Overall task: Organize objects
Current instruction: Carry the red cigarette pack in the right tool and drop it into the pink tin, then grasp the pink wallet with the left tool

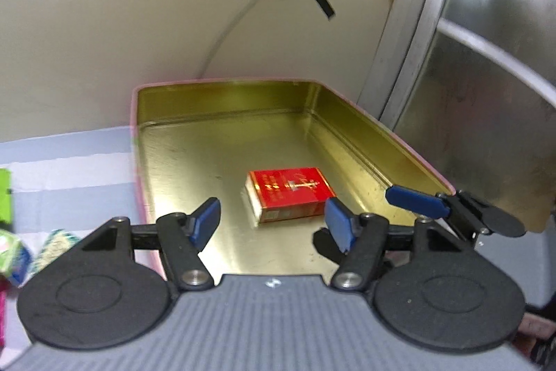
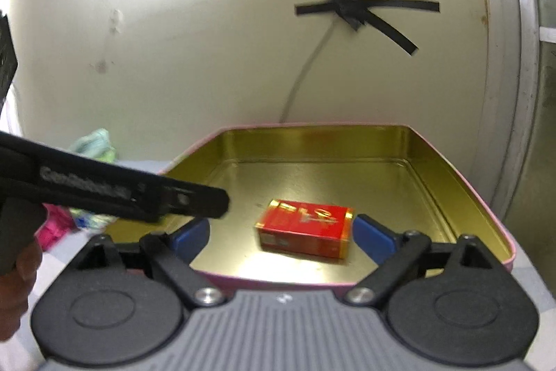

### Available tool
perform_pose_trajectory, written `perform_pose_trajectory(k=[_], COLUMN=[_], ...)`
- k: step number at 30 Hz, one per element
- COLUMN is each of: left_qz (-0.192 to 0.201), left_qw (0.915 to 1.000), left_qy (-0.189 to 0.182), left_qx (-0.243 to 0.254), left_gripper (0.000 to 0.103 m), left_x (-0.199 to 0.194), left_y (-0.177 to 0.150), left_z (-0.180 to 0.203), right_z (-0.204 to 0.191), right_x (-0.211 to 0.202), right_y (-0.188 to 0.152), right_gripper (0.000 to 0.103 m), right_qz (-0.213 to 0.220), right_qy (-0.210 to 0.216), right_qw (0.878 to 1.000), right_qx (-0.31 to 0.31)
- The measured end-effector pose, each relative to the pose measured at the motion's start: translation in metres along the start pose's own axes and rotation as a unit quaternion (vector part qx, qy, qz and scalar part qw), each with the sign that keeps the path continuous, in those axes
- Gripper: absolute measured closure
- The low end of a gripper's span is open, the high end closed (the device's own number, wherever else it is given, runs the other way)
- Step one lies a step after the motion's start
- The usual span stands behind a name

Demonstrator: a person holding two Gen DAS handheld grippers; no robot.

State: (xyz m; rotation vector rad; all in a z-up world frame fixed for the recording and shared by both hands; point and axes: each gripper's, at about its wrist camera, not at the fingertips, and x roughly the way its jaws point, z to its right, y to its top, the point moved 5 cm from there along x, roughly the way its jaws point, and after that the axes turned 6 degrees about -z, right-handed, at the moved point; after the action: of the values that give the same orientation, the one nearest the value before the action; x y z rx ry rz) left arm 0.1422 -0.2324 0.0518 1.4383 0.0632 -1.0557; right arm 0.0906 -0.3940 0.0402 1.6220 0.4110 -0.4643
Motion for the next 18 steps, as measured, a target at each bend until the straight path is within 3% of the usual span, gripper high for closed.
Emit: perform_pose_trajectory(k=[5,10,18], left_qz=[0.026,0.029,0.021], left_qw=[0.9995,0.9974,0.9868], left_qy=[0.003,0.043,0.123], left_qx=[-0.020,-0.050,-0.103], left_gripper=[0.035,0.035,0.035], left_x=[-0.051,-0.093,-0.136], left_y=[-0.015,-0.049,-0.106], left_z=[-0.035,-0.087,-0.171], right_z=[-0.030,-0.071,-0.162], right_x=[-0.022,-0.031,-0.008], right_y=[-0.004,-0.006,-0.020], right_gripper=[0.011,0.013,0.033], right_qz=[0.034,0.036,-0.011], right_qy=[0.018,0.064,0.127], right_qw=[0.999,0.997,0.987], right_qx=[-0.013,-0.028,-0.097])
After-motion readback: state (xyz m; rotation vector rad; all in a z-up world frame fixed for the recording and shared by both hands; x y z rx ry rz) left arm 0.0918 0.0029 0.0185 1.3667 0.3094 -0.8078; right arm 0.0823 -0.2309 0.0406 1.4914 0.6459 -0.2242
